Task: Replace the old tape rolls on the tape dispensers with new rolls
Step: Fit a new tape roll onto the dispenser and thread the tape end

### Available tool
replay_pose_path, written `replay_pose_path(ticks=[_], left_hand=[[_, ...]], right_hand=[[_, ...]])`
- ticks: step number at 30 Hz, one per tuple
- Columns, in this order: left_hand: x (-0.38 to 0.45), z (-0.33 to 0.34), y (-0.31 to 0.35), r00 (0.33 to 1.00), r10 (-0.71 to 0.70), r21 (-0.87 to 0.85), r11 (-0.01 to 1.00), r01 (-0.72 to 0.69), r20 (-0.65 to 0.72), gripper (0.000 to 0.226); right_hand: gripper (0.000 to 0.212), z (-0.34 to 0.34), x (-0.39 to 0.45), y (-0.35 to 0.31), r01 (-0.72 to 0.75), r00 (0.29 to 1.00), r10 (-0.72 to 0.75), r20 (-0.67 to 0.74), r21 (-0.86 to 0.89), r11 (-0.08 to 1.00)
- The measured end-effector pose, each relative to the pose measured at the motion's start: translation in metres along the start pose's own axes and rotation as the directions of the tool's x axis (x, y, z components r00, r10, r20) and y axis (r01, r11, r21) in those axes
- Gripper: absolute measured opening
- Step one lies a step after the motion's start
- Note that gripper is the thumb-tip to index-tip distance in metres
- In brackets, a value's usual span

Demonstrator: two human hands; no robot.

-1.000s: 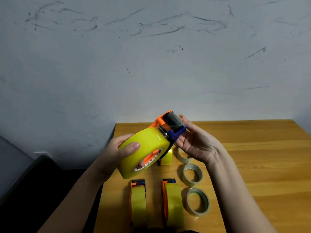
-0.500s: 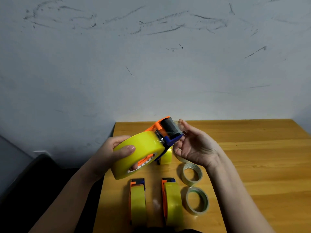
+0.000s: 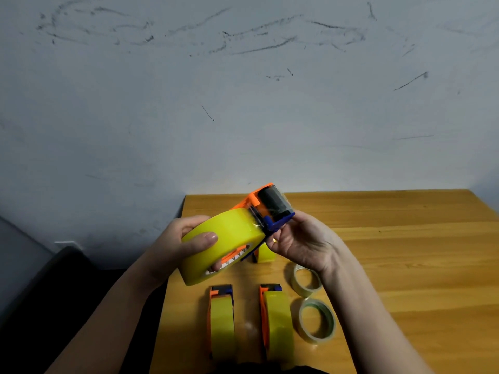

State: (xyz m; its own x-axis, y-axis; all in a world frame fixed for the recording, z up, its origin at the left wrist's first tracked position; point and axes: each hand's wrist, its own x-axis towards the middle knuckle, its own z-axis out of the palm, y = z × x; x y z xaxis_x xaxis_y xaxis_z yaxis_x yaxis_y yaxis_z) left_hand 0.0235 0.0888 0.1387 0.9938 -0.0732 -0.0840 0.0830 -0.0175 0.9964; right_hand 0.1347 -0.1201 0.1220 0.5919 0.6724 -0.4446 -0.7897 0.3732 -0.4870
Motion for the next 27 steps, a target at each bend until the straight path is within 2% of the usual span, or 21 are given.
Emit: replay_pose_path(ticks=[3,7,9,12,18,23,27], left_hand=[[0.001,0.002,0.002,1.000,0.017,0.012,1.000,-0.017,-0.003,0.077],[0.001,0.004,0.002,0.999,0.032,0.023,0.999,-0.031,-0.032,0.082],[0.001,0.004,0.003,0.999,0.034,0.024,0.999,-0.033,-0.035,0.083],[0.001,0.003,0.003,0.999,0.031,0.030,0.999,-0.030,-0.032,0.085],[0.001,0.004,0.003,0.999,0.029,0.035,0.999,-0.028,-0.024,0.081],[0.000,0.004,0.002,0.999,0.024,0.046,0.999,-0.022,-0.033,0.082],[-0.001,0.003,0.001,0.999,0.023,0.032,0.999,-0.022,-0.038,0.080]], right_hand=[[0.016,0.003,-0.003,0.000,0.030,0.999,-0.031,-0.014,-0.061,0.998],[0.021,0.009,-0.010,-0.001,0.134,0.982,-0.166,-0.091,-0.287,0.948],[0.019,0.009,-0.010,-0.001,0.178,0.968,-0.231,-0.103,-0.372,0.911],[0.007,0.010,-0.008,0.000,0.185,0.966,-0.245,-0.087,-0.431,0.883],[0.011,0.008,-0.005,0.006,0.174,0.969,-0.231,-0.087,-0.420,0.891],[0.010,0.002,-0.008,0.002,0.198,0.962,-0.262,-0.070,-0.480,0.855],[0.013,-0.004,-0.007,0.002,0.150,0.973,-0.204,-0.108,-0.376,0.914]])
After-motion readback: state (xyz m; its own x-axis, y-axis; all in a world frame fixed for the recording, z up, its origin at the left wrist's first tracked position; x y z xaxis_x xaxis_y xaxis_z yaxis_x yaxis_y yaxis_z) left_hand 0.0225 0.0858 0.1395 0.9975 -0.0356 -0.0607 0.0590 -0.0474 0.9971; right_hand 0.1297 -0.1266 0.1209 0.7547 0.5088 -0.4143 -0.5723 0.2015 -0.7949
